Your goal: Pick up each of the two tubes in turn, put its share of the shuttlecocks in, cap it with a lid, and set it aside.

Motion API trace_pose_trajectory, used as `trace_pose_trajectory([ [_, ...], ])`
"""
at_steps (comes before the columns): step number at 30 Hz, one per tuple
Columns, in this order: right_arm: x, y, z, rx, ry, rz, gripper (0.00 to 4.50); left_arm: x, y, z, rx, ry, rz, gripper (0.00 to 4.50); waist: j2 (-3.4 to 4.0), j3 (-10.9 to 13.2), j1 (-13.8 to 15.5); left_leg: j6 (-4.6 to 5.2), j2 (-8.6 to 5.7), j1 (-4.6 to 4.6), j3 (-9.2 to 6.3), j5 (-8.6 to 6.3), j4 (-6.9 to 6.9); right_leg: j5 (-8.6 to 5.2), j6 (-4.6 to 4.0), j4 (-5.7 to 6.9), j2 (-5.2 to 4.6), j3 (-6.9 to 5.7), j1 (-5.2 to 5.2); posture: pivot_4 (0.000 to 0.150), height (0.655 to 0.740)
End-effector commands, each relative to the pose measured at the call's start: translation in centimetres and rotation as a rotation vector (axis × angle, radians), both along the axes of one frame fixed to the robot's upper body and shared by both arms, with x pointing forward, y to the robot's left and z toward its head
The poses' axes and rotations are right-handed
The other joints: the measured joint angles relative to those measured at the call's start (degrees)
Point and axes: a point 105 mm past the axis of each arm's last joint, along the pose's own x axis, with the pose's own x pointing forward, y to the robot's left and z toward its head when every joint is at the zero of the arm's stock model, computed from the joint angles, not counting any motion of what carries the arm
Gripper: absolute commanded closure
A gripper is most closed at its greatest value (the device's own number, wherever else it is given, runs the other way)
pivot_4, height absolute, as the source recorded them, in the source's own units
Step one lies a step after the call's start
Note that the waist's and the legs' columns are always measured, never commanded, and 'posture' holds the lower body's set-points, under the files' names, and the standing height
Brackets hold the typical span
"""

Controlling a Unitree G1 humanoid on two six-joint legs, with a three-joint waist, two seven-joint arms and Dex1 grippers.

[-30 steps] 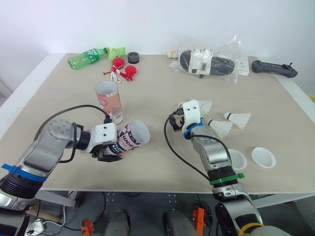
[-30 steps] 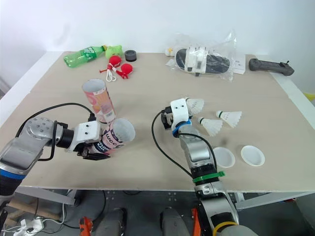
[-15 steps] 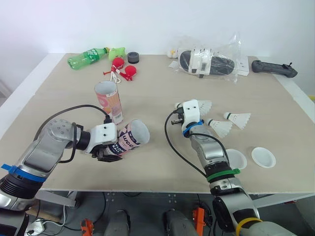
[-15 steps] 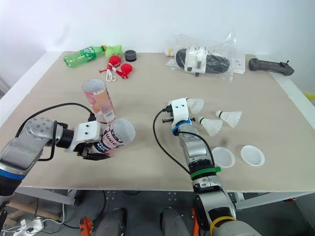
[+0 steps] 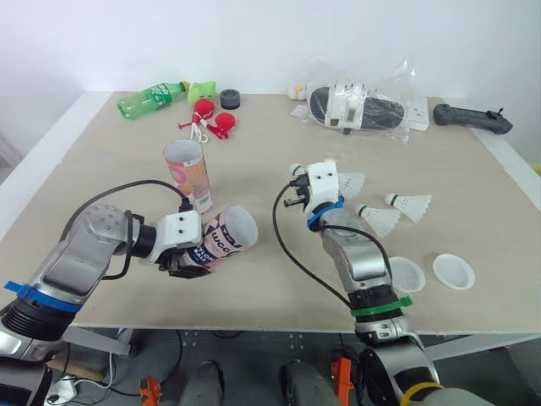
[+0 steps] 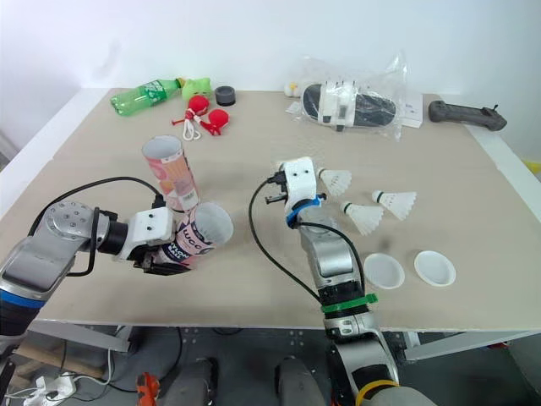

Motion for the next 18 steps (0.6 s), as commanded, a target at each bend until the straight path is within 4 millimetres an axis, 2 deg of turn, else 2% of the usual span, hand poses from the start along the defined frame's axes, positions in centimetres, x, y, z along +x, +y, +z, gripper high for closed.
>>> trace_pose_trajectory([
  [1,-3.4,3.0,4.8,-0.008,-0.154,0.235,4.36,-0.9,-0.8,-1.4,0.001,0.044,-0.029,1.35,0.0,0.0,0.0,0.0,0.0,0.01,0.0,0.0,0.0,0.0,0.0,0.0,0.0,0.0,0.0,0.15,0.74],
  [2,-4.8,3.7,5.8,-0.045,-0.209,0.337,4.36,-0.9,-0.9,-1.4,-0.001,0.046,-0.032,1.35,0.01,0.0,0.1,0.0,0.0,0.0,-0.01,0.0,0.0,0.0,-0.01,0.0,0.0,0.0,0.0,0.15,0.74],
  [4,-7.5,3.9,7.2,-0.098,-0.272,0.514,4.36,-1.0,-1.0,-1.4,-0.002,0.046,-0.032,1.35,-0.01,0.0,0.1,0.0,-0.04,0.0,-0.02,0.0,0.01,-0.07,-0.01,-0.02,-0.03,0.01,0.05,0.15,0.74],
  [7,-10.5,1.9,8.1,-0.239,-0.261,0.721,4.36,-1.0,-1.0,-1.6,-0.002,0.051,-0.034,1.35,0.1,0.1,0.5,0.0,-0.07,-0.01,-0.02,0.0,0.01,-0.08,0.01,-0.03,-0.05,0.03,0.05,0.15,0.74],
  [9,-11.9,1.2,8.0,-0.314,-0.212,0.814,4.36,-0.9,-1.1,-1.7,-0.002,0.052,-0.035,1.35,-0.04,0.0,0.3,0.0,-0.12,-0.14,0.04,0.0,0.08,-0.18,0.1,-0.06,-0.11,0.1,0.08,0.15,0.74],
  [14,-13.5,0.5,6.6,-0.486,-0.091,0.924,4.36,-0.6,-1.3,-1.7,-0.006,0.051,-0.037,1.35,0.11,0.0,0.4,0.02,-0.07,-0.08,0.03,-0.01,0.03,-0.25,0.0,-0.05,-0.04,0.08,0.1,0.15,0.74],
  [18,-13.3,1.0,5.7,-0.555,-0.079,0.918,4.36,-0.5,-1.4,-1.8,-0.011,0.052,-0.039,1.35,0.1,0.0,0.5,0.02,-0.12,-0.1,0.04,-0.01,0.1,-0.23,0.04,-0.08,-0.1,0.11,0.11,0.15,0.74],
])
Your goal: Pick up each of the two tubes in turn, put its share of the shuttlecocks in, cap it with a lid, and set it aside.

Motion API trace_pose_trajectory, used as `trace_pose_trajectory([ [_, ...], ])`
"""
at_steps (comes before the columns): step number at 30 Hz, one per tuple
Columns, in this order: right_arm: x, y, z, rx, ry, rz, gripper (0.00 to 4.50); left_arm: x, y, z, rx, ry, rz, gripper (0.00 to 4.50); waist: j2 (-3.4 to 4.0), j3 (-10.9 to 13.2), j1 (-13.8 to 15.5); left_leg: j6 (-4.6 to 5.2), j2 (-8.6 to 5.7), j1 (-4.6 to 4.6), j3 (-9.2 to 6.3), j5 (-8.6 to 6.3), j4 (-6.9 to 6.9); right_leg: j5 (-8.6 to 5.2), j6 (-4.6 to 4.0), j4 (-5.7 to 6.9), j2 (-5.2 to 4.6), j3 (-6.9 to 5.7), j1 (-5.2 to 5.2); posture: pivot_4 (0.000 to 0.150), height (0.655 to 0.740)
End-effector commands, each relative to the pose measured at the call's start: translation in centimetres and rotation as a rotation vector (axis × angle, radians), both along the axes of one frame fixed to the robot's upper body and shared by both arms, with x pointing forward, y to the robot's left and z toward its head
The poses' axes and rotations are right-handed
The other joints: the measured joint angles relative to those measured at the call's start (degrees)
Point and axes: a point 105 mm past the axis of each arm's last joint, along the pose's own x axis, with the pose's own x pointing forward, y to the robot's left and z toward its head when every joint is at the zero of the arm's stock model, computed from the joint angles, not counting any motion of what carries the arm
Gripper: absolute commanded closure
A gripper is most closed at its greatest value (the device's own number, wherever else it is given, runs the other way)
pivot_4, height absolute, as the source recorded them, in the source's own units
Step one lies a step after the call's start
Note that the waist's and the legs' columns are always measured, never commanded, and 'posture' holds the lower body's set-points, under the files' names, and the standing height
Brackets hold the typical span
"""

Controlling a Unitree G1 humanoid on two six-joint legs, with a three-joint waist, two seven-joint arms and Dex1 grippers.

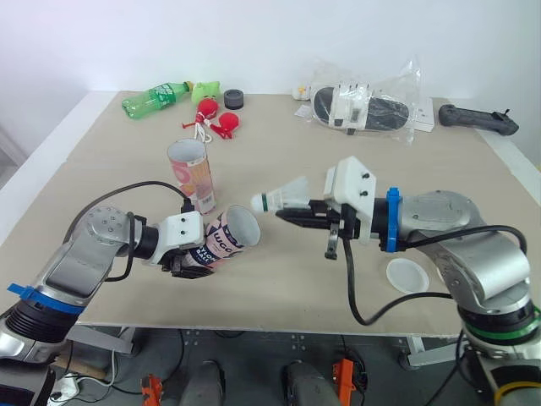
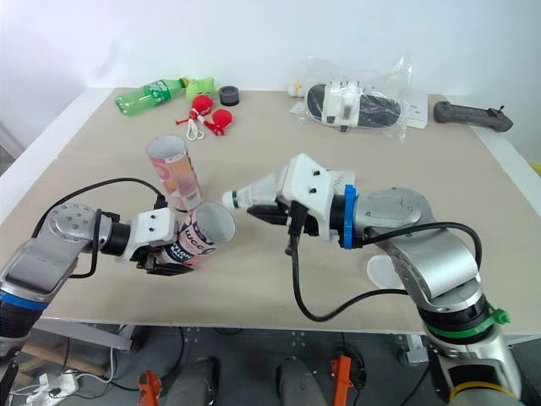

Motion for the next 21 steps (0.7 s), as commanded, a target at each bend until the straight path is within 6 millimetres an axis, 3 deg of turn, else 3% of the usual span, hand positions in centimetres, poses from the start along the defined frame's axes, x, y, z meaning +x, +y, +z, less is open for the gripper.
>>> trace_pose_trajectory([
  [1,-0.3,0.9,0.3,-0.034,-0.072,0.021,4.36,-0.5,-0.8,-1.5,0.003,0.053,-0.028,1.35,0.0,0.0,0.0,0.0,-0.01,-0.01,0.0,0.0,0.01,0.0,0.01,0.0,0.0,0.01,0.0,0.15,0.74],
  [6,-0.3,3.2,0.0,-0.026,-0.089,0.08,4.36,-0.5,-1.2,-1.5,-0.005,0.052,-0.033,1.35,0.01,0.0,0.1,0.0,-0.02,-0.02,0.01,0.0,0.02,0.02,0.03,-0.01,-0.01,0.02,-0.02,0.15,0.74],
  [9,-0.4,3.6,0.2,-0.015,-0.089,0.092,4.36,-0.5,-1.2,-1.6,-0.004,0.052,-0.031,1.35,0.0,0.0,0.6,0.0,-0.02,-0.06,-0.02,0.01,0.04,0.02,0.05,-0.01,-0.01,-0.03,0.0,0.15,0.74],
  [10,-0.4,3.6,0.2,-0.013,-0.089,0.095,4.14,-0.5,-1.1,-1.6,-0.004,0.052,-0.03,1.35,0.0,0.0,0.7,-0.01,-0.02,-0.1,-0.02,0.01,0.07,0.01,0.07,-0.02,-0.01,-0.02,-0.01,0.15,0.74],
  [12,-0.6,3.7,0.4,-0.008,-0.088,0.102,3.5,-0.5,-1.1,-1.6,-0.003,0.053,-0.029,1.35,0.0,0.0,0.7,-0.01,-0.04,-0.17,-0.01,0.01,0.08,0.01,0.09,-0.09,-0.02,0.0,-0.01,0.15,0.74],
  [19,-1.1,3.4,1.8,0.03,-0.084,0.123,0.06,-0.5,-1.1,-1.5,-0.003,0.053,-0.028,1.35,0.0,0.0,0.7,-0.01,-0.02,-0.16,-0.02,0.01,0.05,0.01,0.09,-0.09,0.01,-0.01,-0.02,0.15,0.74],
  [21,-1.2,2.8,3.3,0.08,-0.068,0.135,0.06,-0.6,-1.1,-1.4,-0.003,0.052,-0.029,1.35,0.0,0.0,0.7,-0.01,-0.02,-0.17,-0.03,0.01,0.05,0.01,0.09,-0.09,0.01,-0.01,-0.02,0.15,0.74],
])
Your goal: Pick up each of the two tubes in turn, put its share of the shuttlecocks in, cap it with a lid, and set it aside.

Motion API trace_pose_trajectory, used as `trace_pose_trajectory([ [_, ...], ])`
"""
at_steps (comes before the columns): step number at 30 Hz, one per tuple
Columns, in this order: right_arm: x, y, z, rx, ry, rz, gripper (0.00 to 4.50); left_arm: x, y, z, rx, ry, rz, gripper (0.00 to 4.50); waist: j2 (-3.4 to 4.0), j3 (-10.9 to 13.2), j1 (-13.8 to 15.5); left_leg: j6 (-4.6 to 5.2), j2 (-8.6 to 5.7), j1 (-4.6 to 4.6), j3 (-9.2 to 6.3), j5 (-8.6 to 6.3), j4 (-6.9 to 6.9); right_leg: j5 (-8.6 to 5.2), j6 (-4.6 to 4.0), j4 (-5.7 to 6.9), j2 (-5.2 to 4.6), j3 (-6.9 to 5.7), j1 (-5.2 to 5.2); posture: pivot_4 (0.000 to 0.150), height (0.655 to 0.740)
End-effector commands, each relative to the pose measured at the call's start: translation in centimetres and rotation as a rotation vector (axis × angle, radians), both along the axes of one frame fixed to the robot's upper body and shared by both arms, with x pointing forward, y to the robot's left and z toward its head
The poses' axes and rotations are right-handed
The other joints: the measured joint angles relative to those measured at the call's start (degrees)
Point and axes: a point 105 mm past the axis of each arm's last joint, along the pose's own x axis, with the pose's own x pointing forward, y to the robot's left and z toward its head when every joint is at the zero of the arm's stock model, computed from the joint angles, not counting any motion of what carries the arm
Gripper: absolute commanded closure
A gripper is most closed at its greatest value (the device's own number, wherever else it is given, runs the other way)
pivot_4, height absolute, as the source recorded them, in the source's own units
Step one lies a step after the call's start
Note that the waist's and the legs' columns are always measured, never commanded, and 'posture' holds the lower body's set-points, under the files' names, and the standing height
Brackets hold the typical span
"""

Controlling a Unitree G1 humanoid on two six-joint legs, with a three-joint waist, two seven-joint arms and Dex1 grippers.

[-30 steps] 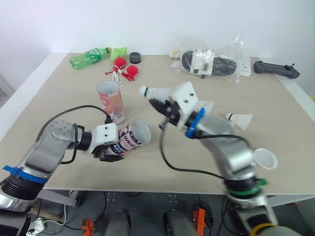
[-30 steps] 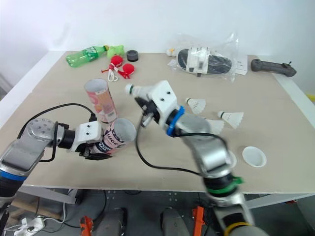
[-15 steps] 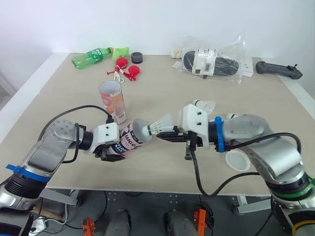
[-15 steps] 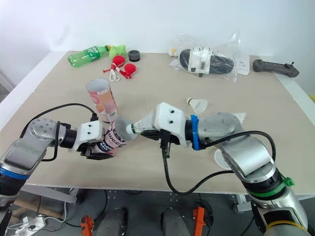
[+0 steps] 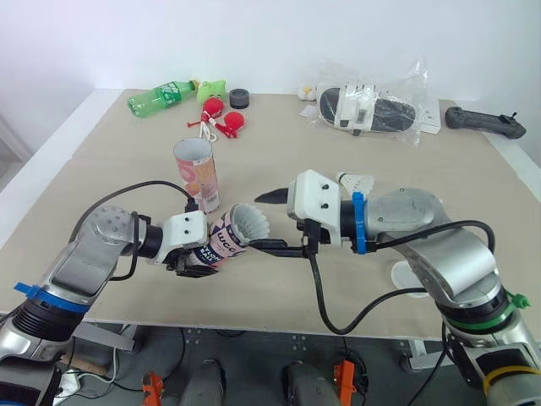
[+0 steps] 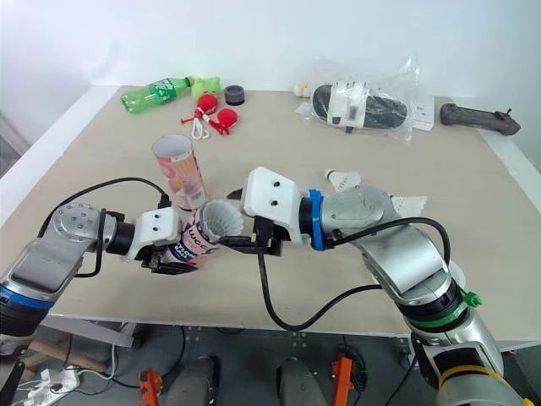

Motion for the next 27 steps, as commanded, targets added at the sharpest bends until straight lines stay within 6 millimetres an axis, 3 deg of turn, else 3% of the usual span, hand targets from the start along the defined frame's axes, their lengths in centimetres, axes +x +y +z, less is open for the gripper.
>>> trace_pose_trajectory([
  [1,-0.8,-0.7,3.6,0.098,-0.02,0.051,0.06,-0.6,-0.6,-1.5,0.013,0.055,-0.023,1.35,0.0,0.0,0.0,0.0,0.0,0.0,0.0,0.0,0.0,0.0,0.0,0.0,0.0,0.0,0.0,0.15,0.74],
  [2,-0.8,-1.0,4.1,0.109,-0.001,0.058,0.5,-0.7,-0.7,-1.5,0.013,0.056,-0.025,1.35,0.0,0.0,0.0,0.0,0.0,-0.01,0.01,0.0,0.01,0.01,0.01,0.0,-0.01,0.01,0.0,0.15,0.74],
  [4,-0.2,-1.5,4.4,0.08,-0.004,0.046,0.8,-0.6,-0.7,-1.5,0.013,0.057,-0.028,1.35,0.0,0.0,0.0,0.0,0.0,0.02,0.0,0.0,0.01,0.02,0.01,0.0,0.0,0.0,0.03,0.15,0.74],
  [9,2.1,-0.7,3.6,-0.072,-0.031,0.052,3.02,-0.5,-0.9,-1.6,0.015,0.06,-0.04,1.35,0.01,0.0,0.0,0.0,0.01,0.05,0.03,0.0,0.02,0.03,-0.02,0.01,0.0,0.0,0.0,0.15,0.74],
  [10,2.3,-0.4,3.1,-0.115,-0.032,0.073,3.69,-0.5,-1.0,-1.6,0.015,0.06,-0.041,1.35,0.01,0.0,0.0,0.01,0.01,0.05,0.03,0.0,0.01,0.03,-0.02,0.01,0.0,0.0,-0.01,0.15,0.74],
  [12,2.5,0.7,2.1,-0.205,-0.035,0.126,4.34,-0.4,-1.0,-1.6,0.016,0.06,-0.043,1.35,0.01,0.0,0.0,0.0,0.01,0.03,0.04,0.0,0.01,0.02,-0.01,0.01,-0.01,0.01,-0.02,0.15,0.74],
  [18,3.7,3.7,-1.6,-0.412,-0.06,0.231,4.44,-0.5,-1.1,-1.7,0.016,0.063,-0.05,1.35,0.02,0.0,0.1,0.0,0.0,0.0,0.01,0.0,0.02,0.01,0.0,0.01,-0.01,-0.04,-0.01,0.15,0.74],
  [27,4.8,6.4,-4.0,-0.545,-0.116,0.267,4.44,-0.7,-0.9,-1.8,0.022,0.071,-0.051,1.35,0.05,0.0,0.0,0.0,0.03,0.16,0.0,0.01,0.02,0.01,-0.05,0.12,0.02,-0.09,0.07,0.15,0.74],
])
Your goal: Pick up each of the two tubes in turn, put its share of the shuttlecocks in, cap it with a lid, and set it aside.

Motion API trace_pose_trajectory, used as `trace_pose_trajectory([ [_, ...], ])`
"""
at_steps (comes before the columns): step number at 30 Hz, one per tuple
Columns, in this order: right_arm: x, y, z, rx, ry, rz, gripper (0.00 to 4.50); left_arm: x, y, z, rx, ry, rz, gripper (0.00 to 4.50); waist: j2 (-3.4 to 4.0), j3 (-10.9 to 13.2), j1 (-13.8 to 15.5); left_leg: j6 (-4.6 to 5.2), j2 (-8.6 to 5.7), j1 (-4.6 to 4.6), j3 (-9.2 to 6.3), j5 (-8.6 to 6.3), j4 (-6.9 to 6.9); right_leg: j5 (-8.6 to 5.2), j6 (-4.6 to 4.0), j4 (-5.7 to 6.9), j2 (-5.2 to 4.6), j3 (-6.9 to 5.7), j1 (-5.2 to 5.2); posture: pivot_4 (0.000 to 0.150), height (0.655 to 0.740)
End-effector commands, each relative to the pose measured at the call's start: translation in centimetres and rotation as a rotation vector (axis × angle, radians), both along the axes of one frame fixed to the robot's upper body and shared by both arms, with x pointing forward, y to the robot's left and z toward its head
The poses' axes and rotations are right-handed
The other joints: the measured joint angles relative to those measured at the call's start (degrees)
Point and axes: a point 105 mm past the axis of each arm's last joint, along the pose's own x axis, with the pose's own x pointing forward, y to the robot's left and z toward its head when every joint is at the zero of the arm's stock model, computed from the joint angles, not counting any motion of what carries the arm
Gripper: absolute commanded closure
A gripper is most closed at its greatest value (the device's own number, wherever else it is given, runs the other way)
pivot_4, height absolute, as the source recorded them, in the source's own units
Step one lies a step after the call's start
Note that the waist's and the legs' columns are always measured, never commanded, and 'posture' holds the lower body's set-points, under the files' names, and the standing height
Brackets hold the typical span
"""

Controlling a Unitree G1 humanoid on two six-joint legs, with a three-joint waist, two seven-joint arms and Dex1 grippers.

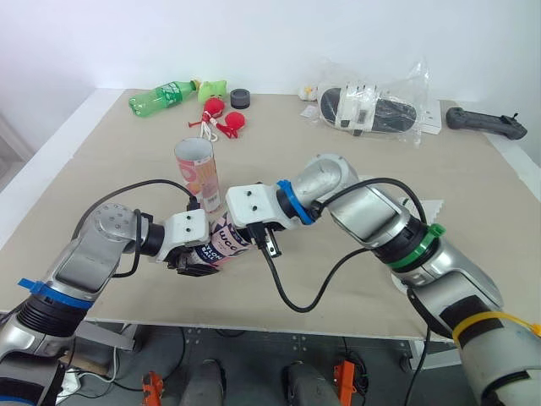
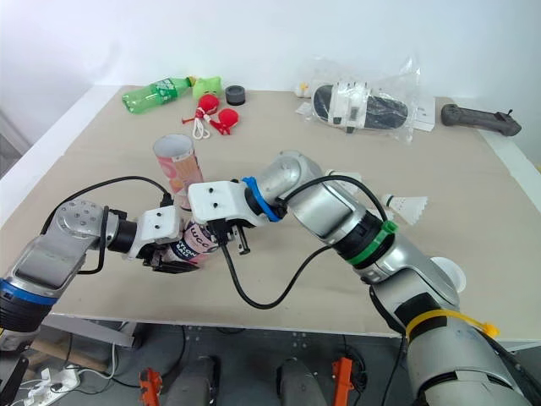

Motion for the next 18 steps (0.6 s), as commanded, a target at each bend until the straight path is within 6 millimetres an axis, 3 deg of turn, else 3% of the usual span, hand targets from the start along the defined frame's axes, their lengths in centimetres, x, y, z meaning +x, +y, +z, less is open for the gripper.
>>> trace_pose_trajectory([
  [1,0.3,0.8,-0.9,-0.062,-0.028,0.003,4.44,-0.9,-0.9,-1.7,0.015,0.057,-0.044,1.35,0.03,0.0,-0.1,0.0,0.01,0.05,0.01,0.0,0.0,0.0,-0.03,0.05,0.01,0.0,0.01,0.15,0.74],
  [13,-0.2,1.2,-3.9,-0.198,-0.054,0.029,4.44,-0.9,-1.3,-1.9,0.001,0.06,-0.043,1.35,0.77,-0.7,-0.9,0.08,0.04,0.26,0.02,0.06,-0.03,0.02,-0.13,0.19,0.08,0.03,0.05,0.15,0.74],
  [18,-0.7,1.8,-3.0,-0.15,-0.038,0.043,4.44,-0.9,-1.4,-2.0,-0.002,0.063,-0.045,1.35,0.93,-0.8,-1.3,0.08,0.04,0.33,0.02,0.06,-0.03,0.02,-0.13,0.19,0.09,0.05,0.1,0.15,0.74],
])
